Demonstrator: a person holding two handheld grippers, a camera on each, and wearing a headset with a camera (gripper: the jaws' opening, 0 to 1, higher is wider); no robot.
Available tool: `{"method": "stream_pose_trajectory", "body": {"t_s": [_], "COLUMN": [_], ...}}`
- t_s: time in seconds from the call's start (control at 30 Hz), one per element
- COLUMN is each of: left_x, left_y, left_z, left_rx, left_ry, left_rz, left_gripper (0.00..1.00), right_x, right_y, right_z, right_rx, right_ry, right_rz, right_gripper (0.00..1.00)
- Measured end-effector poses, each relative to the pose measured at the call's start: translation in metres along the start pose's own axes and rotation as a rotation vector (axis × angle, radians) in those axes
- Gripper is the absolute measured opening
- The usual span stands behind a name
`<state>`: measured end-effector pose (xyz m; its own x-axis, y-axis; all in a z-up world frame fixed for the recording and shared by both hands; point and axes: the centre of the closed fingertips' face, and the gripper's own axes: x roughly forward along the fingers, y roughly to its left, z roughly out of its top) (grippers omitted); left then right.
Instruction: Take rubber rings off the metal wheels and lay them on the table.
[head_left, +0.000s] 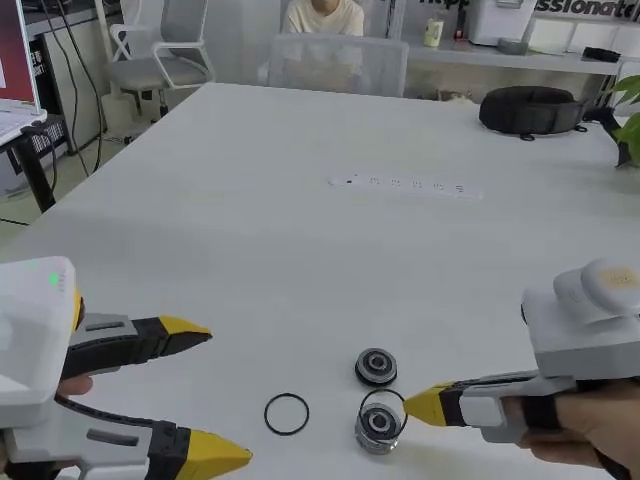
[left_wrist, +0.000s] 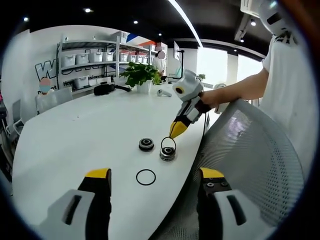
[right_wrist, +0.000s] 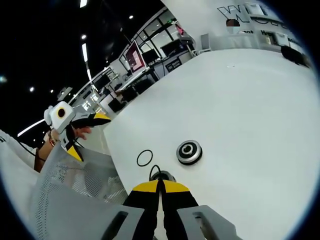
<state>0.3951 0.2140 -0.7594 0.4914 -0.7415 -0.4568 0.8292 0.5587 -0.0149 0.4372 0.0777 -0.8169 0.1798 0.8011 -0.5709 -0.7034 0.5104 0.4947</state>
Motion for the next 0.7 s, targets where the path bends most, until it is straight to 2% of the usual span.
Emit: {"method": "stream_pose_trajectory", "body": {"t_s": [0.33, 0.7], "left_x": [0.002, -0.002], "left_y": [-0.002, 0.002], "left_z": [-0.003, 0.004], "left_rx": [-0.023, -0.047], "left_ry": [-0.002, -0.049], "left_rz": [-0.003, 0.029], "left_gripper": [0.73, 0.75], "right_x": [-0.004, -0.007], "right_y": [0.004, 0.008], "right_z": [0.009, 0.021], "right_rx": [0.005, 0.007], "right_ry": [-0.039, -0.085], "right_rz": [-0.002, 0.004], "right_gripper": [0.00, 0.00]}}
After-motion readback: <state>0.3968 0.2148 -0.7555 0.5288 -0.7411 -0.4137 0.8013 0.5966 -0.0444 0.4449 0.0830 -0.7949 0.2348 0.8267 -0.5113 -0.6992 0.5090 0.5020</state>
